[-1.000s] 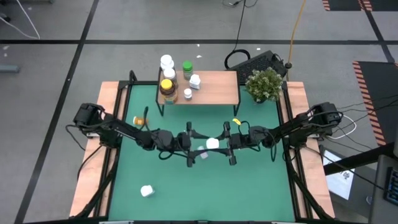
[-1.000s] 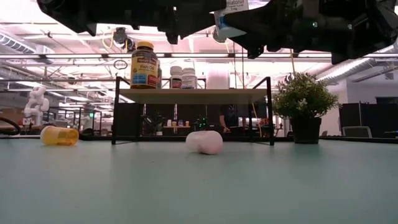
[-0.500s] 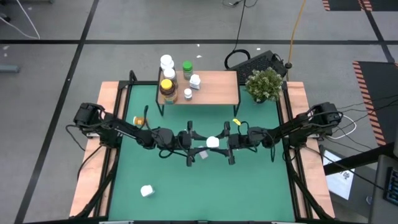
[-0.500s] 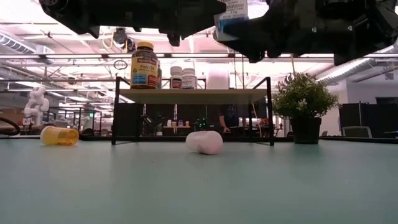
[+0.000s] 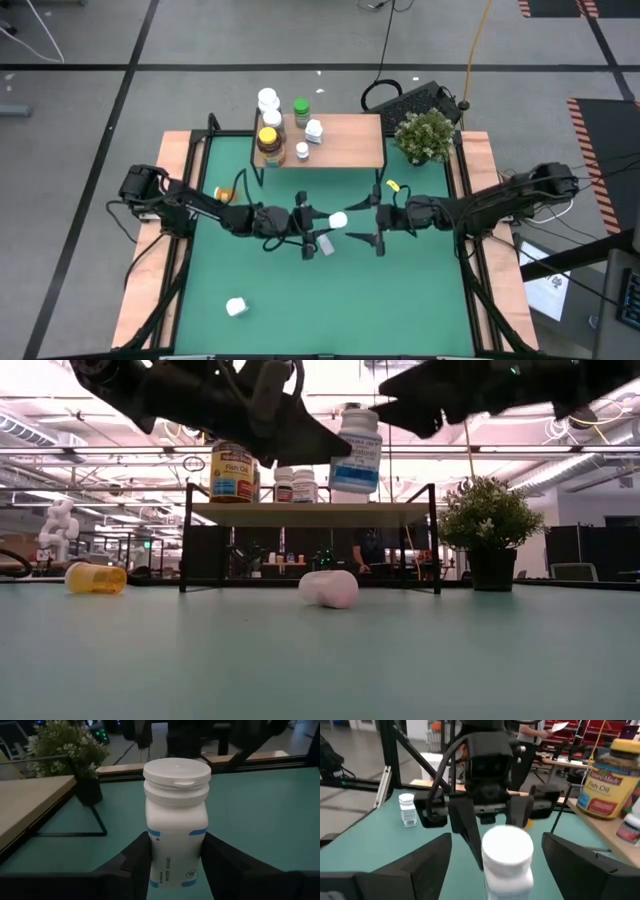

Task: Pick and place medicine bottles onto shelf by color
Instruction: Put the top white and blue pill bottle on the shelf

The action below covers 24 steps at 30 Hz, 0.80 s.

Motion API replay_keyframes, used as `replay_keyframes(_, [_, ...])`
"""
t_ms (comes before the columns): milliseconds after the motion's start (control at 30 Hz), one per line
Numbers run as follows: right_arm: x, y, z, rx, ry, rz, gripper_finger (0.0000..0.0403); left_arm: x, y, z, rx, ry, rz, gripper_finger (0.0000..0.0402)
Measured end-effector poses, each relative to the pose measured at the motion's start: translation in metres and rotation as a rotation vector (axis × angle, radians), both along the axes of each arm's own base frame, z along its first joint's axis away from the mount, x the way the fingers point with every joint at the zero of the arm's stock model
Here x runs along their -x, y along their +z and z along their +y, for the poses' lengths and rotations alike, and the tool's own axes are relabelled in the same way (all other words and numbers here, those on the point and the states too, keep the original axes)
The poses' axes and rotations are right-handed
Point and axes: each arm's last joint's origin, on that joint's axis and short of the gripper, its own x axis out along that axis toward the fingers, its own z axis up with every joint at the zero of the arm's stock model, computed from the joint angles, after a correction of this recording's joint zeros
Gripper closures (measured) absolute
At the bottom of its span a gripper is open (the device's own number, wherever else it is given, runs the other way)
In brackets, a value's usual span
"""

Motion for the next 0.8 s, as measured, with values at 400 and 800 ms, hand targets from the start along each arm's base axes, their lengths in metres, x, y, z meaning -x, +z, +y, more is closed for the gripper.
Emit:
replay_keyframes(400, [-0.018,0.015,-0.011,0.018,-0.016,0.139,0.0102,0.000,0.000,0.002,-0.010,-0.021,0.002,0.0246])
replay_keyframes(800, [-0.022,0.010,-0.019,-0.038,0.080,0.163,0.0187,-0.001,0.001,0.002,-0.008,-0.023,-0.005,0.0245])
